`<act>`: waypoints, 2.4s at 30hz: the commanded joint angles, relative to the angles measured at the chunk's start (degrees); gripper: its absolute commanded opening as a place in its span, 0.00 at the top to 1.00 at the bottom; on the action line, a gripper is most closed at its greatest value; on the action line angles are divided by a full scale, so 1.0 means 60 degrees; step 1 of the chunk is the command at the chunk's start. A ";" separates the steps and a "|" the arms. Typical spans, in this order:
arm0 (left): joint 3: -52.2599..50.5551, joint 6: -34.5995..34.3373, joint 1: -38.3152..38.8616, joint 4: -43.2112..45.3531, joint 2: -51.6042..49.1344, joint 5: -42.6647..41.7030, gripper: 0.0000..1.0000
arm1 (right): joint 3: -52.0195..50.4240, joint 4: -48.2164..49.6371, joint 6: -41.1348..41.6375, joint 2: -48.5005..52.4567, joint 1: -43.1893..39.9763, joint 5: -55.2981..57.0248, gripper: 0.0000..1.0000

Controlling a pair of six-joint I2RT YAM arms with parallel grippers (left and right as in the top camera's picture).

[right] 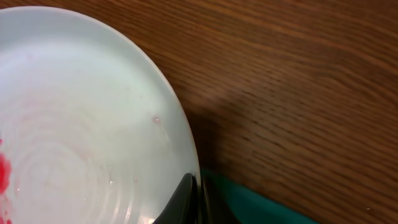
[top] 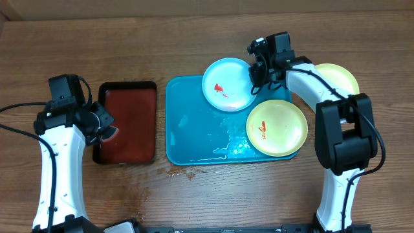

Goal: Clean dirty plates on tray and stack at the side
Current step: 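Drag the white plate toward the blue tray's center with the right gripper, then move the left gripper's sponge from the black tray onto the white plate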

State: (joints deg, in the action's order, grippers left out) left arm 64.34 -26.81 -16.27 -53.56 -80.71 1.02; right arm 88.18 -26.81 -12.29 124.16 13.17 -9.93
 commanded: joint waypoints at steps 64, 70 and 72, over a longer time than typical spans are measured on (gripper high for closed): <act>0.1370 0.1249 0.1872 0.1198 -0.1031 -0.3701 0.96 | -0.0565 -0.2648 0.4240 -0.0856 0.1654 0.0157 0.96; 0.1344 0.0506 0.3829 0.1934 -0.1239 -0.3122 0.96 | -0.1453 -0.1891 0.4229 -0.0849 0.1654 0.0160 0.96; 0.1341 0.0073 0.4324 0.2153 -0.1315 -0.2725 0.96 | -0.1464 -0.1891 0.4226 -0.0849 0.1661 0.0273 0.96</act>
State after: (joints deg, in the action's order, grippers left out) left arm 72.36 -21.32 5.37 -42.11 -87.90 -18.63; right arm 81.49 -37.41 12.64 119.20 22.87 -9.69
